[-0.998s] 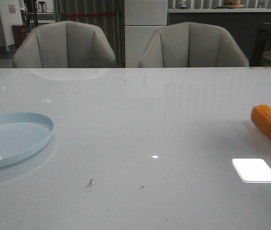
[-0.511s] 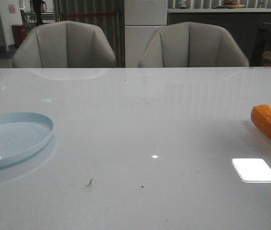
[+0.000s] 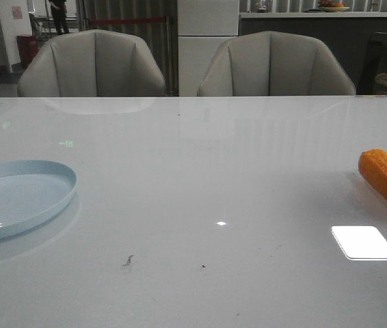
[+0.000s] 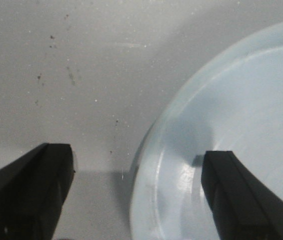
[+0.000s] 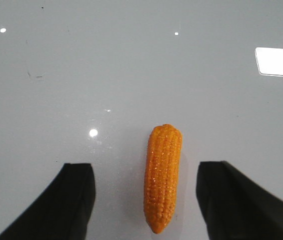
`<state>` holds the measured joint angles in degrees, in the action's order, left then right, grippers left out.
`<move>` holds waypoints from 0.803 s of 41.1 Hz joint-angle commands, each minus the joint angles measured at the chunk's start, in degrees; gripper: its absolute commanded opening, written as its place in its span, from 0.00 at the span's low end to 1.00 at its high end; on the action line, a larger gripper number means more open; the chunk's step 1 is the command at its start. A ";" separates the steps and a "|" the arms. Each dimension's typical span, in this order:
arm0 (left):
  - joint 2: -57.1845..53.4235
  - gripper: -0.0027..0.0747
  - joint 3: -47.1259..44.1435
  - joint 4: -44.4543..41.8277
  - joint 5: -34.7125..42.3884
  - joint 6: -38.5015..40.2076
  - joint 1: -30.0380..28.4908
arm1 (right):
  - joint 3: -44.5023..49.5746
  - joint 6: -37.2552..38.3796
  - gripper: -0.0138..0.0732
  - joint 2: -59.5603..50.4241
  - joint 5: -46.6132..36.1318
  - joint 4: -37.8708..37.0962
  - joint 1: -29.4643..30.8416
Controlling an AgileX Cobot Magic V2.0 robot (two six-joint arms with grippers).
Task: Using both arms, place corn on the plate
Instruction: 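Lower the left gripper toward the rim of the pale blue plate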
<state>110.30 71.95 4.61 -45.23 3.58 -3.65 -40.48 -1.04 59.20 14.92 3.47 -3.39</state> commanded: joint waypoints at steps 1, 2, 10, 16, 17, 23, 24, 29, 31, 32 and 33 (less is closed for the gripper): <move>-2.78 0.67 1.60 0.35 0.72 0.68 -0.06 | -2.10 -0.15 0.78 -0.64 -4.28 -0.04 0.07; -2.78 0.65 1.60 0.35 0.72 0.68 -0.06 | -2.10 -0.15 0.78 -0.64 -4.34 -0.04 0.07; -2.78 0.31 1.60 0.26 0.97 0.68 -0.06 | -2.10 -0.15 0.78 -0.64 -5.26 -0.04 0.07; -2.78 0.17 1.60 0.26 1.78 0.68 -0.06 | -2.10 -0.15 0.78 -0.64 -5.38 -0.04 0.07; -2.78 0.15 1.60 0.26 1.81 0.68 -0.06 | -2.10 -0.15 0.78 -0.64 -5.38 -0.04 0.07; -2.78 0.15 1.60 0.26 1.71 0.45 -0.06 | -2.10 -0.15 0.78 -0.64 -5.32 -0.04 0.07; -2.78 0.15 1.60 0.26 1.69 0.28 -0.06 | -2.10 -0.15 0.78 -0.64 -5.32 -0.04 0.07; -2.91 0.15 1.73 0.26 1.23 0.28 -0.06 | -2.10 -0.15 0.78 -0.64 -5.21 -0.04 0.07; -2.98 0.15 2.16 0.26 0.60 -0.16 -0.06 | -2.10 -0.15 0.78 -0.64 -5.09 -0.04 0.07; -3.03 0.15 2.29 0.26 0.48 -0.46 -0.06 | -2.10 -0.15 0.78 -0.64 -5.02 -0.04 0.07; -3.14 0.15 2.65 0.26 0.34 -0.79 -0.06 | -2.10 -0.15 0.78 -0.64 -4.97 -0.04 0.07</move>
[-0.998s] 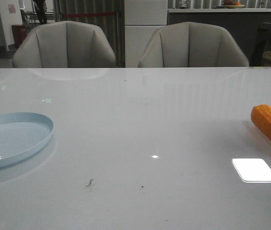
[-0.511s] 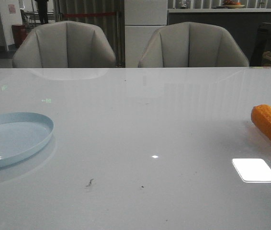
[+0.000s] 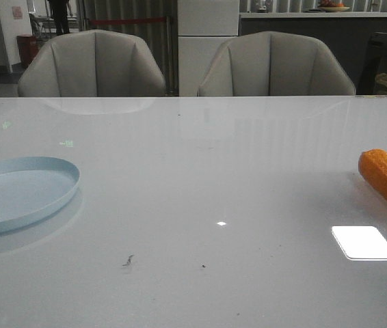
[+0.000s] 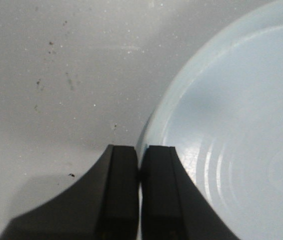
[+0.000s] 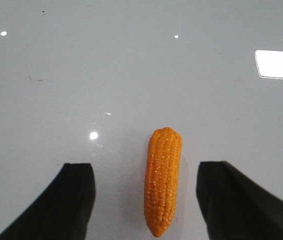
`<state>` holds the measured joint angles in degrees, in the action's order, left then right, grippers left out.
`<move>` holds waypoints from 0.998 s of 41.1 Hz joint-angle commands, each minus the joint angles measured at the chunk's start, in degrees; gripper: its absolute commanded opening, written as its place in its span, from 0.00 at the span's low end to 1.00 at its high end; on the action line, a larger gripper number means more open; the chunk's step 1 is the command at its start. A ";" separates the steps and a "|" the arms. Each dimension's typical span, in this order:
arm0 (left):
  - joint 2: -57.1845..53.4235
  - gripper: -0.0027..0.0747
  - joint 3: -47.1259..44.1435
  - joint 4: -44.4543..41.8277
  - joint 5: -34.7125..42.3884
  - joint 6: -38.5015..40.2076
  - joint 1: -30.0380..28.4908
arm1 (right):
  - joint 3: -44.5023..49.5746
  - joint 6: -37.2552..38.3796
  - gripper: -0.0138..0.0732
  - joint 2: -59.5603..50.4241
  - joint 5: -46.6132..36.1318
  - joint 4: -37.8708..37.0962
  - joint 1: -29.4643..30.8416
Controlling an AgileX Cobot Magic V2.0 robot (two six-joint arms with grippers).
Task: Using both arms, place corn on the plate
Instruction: 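Lower the left gripper toward the rim of the pale blue plate, then push the pale blue plate with the left gripper toward the table center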
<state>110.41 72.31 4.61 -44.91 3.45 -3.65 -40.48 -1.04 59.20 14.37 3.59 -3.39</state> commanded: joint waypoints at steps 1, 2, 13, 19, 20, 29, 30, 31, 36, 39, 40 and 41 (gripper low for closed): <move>-3.23 0.15 2.59 0.26 -0.27 -0.94 0.05 | -2.10 -0.15 0.78 -0.64 -4.36 -0.16 0.07; -3.28 0.15 2.99 0.26 -0.46 -1.27 0.18 | -2.10 -0.15 0.78 -0.64 -4.30 -0.16 0.07; -4.30 0.15 7.49 1.95 -2.28 -3.75 4.63 | -2.10 -0.15 0.78 -0.64 -4.12 -0.16 0.07; -4.30 0.15 10.58 6.04 -3.36 -5.65 8.91 | -2.10 -0.15 0.78 -0.64 -3.36 -0.16 0.07; -4.30 0.15 11.02 6.90 -3.36 -5.65 9.60 | -2.10 -0.15 0.78 -0.64 -3.09 -0.16 0.07; -4.19 0.15 11.92 11.63 -0.71 -5.65 17.16 | -2.10 -0.15 0.78 -0.64 -0.91 -0.16 0.07; -4.05 0.15 11.92 11.74 -0.58 -5.65 18.04 | -2.10 -0.15 0.78 -0.64 -0.91 -0.16 0.07; -4.05 0.15 11.92 11.98 -0.30 -5.65 18.70 | -2.10 -0.15 0.78 -0.64 -0.91 -0.16 0.07; -3.53 0.15 11.92 13.17 0.73 -5.65 22.14 | -2.10 -0.15 0.78 -0.64 -0.91 -0.16 0.07; -2.81 0.15 11.92 14.24 1.32 -5.65 23.73 | -2.10 -0.15 0.78 -0.64 -0.91 -0.16 0.07; -2.33 0.15 11.92 14.48 1.41 -5.65 24.15 | -2.10 -0.15 0.78 -0.64 -0.91 -0.16 0.07; -2.07 0.15 12.04 14.65 1.41 -5.65 24.57 | -2.10 -0.15 0.78 -0.64 -0.91 -0.16 0.07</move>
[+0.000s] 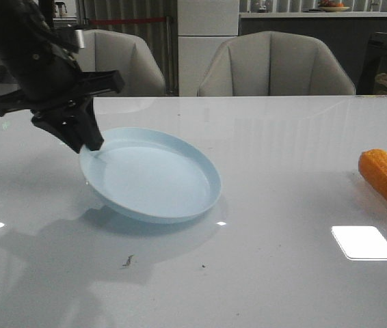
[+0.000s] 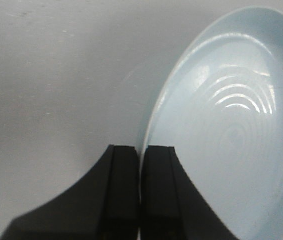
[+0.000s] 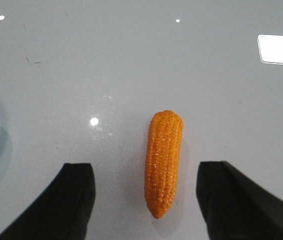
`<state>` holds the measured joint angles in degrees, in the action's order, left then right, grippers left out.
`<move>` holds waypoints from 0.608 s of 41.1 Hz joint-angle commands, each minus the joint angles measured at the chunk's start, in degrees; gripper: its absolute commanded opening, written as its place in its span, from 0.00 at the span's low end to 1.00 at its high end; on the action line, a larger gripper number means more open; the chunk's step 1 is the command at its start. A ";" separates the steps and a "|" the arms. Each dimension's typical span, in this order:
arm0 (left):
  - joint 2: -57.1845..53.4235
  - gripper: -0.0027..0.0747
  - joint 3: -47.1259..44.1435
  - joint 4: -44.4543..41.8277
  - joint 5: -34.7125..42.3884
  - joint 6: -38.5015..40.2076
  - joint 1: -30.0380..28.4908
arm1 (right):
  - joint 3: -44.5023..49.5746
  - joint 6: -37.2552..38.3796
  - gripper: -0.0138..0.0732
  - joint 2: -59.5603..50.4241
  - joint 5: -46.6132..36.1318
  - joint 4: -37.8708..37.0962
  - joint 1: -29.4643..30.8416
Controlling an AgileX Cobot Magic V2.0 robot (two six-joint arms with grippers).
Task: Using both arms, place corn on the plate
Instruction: 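Push the pale blue plate with the left gripper toward the table center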
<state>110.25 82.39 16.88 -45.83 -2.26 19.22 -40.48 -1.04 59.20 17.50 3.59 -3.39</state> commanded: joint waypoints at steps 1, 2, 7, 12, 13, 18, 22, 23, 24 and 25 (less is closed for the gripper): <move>-1.39 0.15 1.97 2.63 2.37 0.05 2.17 | -2.10 -0.15 0.78 -0.64 -4.05 -0.16 0.07; -0.97 0.15 1.97 2.75 2.37 0.05 2.40 | -2.10 -0.15 0.78 -0.64 -3.98 -0.16 0.07; 1.30 0.15 1.97 2.99 1.82 0.05 3.70 | -2.10 -0.15 0.78 -0.64 -3.87 -0.16 0.07; 2.95 0.16 1.97 3.32 0.50 0.05 3.79 | -2.10 -0.15 0.78 -0.64 -3.76 -0.16 0.07; 3.00 0.17 1.97 3.32 0.21 0.05 3.79 | -2.10 -0.15 0.78 -0.64 -3.71 -0.16 0.07; 3.00 0.34 2.36 3.22 -0.14 0.05 3.79 | -2.10 -0.15 0.78 -0.64 -3.58 -0.16 0.07; 3.00 0.56 3.75 3.22 -0.14 0.05 3.79 | -2.10 -0.15 0.78 -0.64 -3.58 -0.16 0.07; 3.00 0.63 4.16 3.22 -0.14 0.05 3.79 | -2.10 -0.15 0.78 -0.64 -3.52 -0.16 0.07; 3.00 0.68 4.80 3.22 -0.28 0.05 3.79 | -2.10 -0.15 0.78 -0.64 -3.45 -0.16 0.07; 3.00 0.72 5.29 3.22 -0.50 0.05 3.79 | -2.10 -0.15 0.78 -0.64 -3.45 -0.16 0.07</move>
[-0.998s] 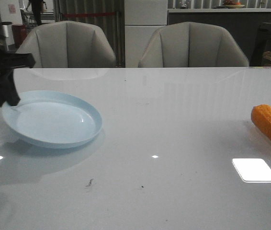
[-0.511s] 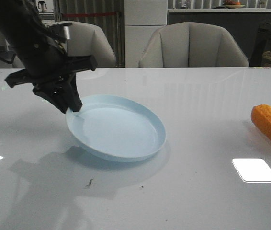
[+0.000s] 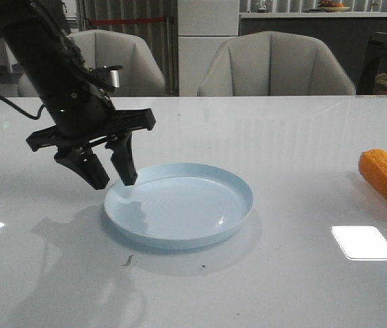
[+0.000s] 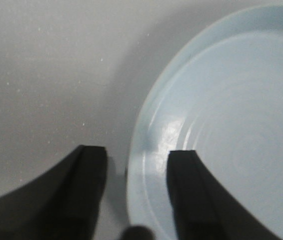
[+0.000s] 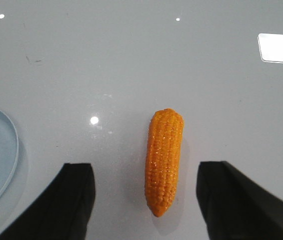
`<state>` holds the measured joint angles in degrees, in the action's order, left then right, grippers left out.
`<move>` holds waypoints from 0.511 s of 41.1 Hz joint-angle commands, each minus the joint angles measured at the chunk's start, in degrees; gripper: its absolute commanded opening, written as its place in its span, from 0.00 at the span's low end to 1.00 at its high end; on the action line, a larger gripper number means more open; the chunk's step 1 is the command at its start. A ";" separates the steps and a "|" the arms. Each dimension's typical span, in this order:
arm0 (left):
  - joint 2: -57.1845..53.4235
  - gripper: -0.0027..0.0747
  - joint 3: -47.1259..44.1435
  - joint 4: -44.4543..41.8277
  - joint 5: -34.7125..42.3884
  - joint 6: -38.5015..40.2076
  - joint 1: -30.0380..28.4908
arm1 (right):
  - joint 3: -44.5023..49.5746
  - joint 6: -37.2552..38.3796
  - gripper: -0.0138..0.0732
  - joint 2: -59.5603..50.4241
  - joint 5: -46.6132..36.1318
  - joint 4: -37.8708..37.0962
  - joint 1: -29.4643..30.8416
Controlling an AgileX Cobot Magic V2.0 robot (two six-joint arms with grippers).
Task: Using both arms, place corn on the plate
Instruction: 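Push the pale blue plate with the left gripper toward the table center, then lift the left gripper away from the plate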
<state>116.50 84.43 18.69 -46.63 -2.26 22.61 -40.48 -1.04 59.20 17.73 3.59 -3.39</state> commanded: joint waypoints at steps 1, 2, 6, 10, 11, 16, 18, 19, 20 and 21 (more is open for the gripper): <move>-3.25 0.76 3.78 1.41 -0.03 0.05 0.41 | -2.10 -0.15 0.78 -0.64 -3.62 -0.16 0.07; -3.25 0.78 4.35 1.41 -0.35 0.05 0.41 | -2.10 -0.15 0.78 -0.64 -3.53 -0.16 0.07; -3.25 0.78 7.60 0.68 -2.52 -2.20 0.41 | -2.10 -0.15 0.78 -0.64 -3.06 -0.16 0.07; -3.25 0.78 11.37 -0.30 -7.24 -10.60 0.41 | -2.10 -0.15 0.78 -0.64 -2.05 -0.16 0.07; -3.25 0.78 12.64 -1.26 -8.80 -11.09 0.41 | -2.10 -0.15 0.78 -0.64 -1.60 -0.16 0.07; -3.52 0.78 18.11 -5.86 -12.81 -10.86 0.20 | -2.10 -0.15 0.78 -0.64 -0.44 -0.16 0.07; -4.07 0.78 19.42 -7.54 -12.61 -10.10 -0.04 | -2.17 -0.15 0.78 -0.64 -0.45 -0.16 0.07; -4.45 0.78 19.90 -8.52 -12.17 -9.34 -0.04 | -2.23 -0.15 0.78 -0.64 -0.50 -0.16 0.07; -5.00 0.78 20.15 -10.17 -11.24 -8.12 -0.17 | -2.32 -0.15 0.78 -0.64 -0.50 -0.16 0.07; -5.59 0.78 20.46 -11.44 -10.52 -7.10 -0.27 | -2.42 -0.15 0.78 -0.59 -0.36 -0.16 0.07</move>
<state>116.10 101.74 10.38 -59.39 -11.98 22.61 -40.48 -1.04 59.20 20.74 3.59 -3.39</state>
